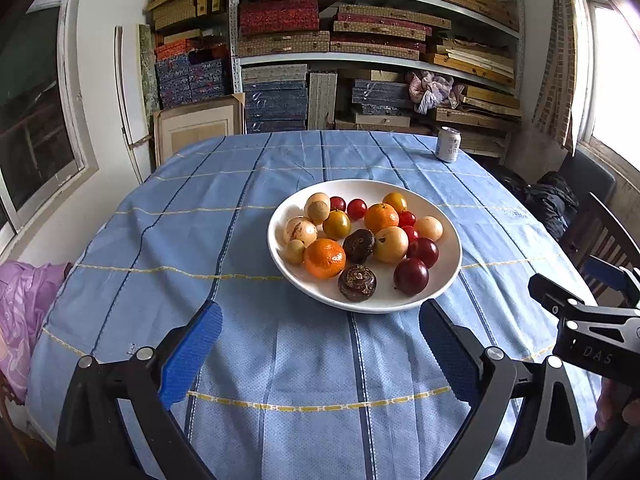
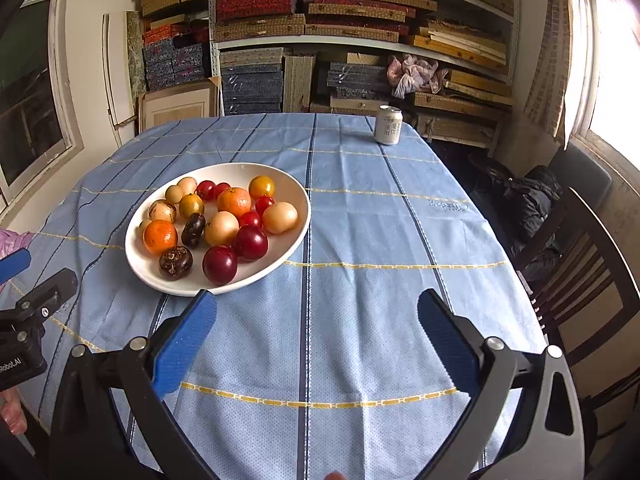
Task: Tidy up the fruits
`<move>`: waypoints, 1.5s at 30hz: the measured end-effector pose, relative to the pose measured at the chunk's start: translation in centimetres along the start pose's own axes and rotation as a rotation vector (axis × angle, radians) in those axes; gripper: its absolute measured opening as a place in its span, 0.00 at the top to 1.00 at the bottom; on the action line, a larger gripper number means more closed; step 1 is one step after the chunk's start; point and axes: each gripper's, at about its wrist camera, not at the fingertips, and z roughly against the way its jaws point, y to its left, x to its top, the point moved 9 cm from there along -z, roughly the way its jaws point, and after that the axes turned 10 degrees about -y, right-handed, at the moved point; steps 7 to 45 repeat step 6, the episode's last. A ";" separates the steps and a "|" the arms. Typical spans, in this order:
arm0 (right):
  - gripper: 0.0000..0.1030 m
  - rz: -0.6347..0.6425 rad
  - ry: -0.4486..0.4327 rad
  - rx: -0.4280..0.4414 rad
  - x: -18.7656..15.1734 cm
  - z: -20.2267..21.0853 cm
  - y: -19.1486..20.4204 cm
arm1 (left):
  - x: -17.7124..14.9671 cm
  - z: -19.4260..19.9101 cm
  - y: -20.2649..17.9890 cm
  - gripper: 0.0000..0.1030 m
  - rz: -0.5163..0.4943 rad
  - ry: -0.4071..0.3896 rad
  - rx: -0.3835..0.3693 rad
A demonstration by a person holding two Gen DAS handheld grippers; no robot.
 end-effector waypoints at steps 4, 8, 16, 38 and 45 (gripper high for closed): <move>0.04 0.021 -0.019 -0.011 0.4 0.1 0.2 | 0.3 -0.1 0.7 0.03 0.015 -0.005 0.023; 0.04 0.016 -0.021 -0.004 0.4 0.1 0.1 | 0.2 -0.2 0.8 0.03 0.022 -0.001 0.018; 0.04 0.016 -0.021 -0.004 0.4 0.1 0.1 | 0.2 -0.2 0.8 0.03 0.022 -0.001 0.018; 0.04 0.016 -0.021 -0.004 0.4 0.1 0.1 | 0.2 -0.2 0.8 0.03 0.022 -0.001 0.018; 0.04 0.016 -0.021 -0.004 0.4 0.1 0.1 | 0.2 -0.2 0.8 0.03 0.022 -0.001 0.018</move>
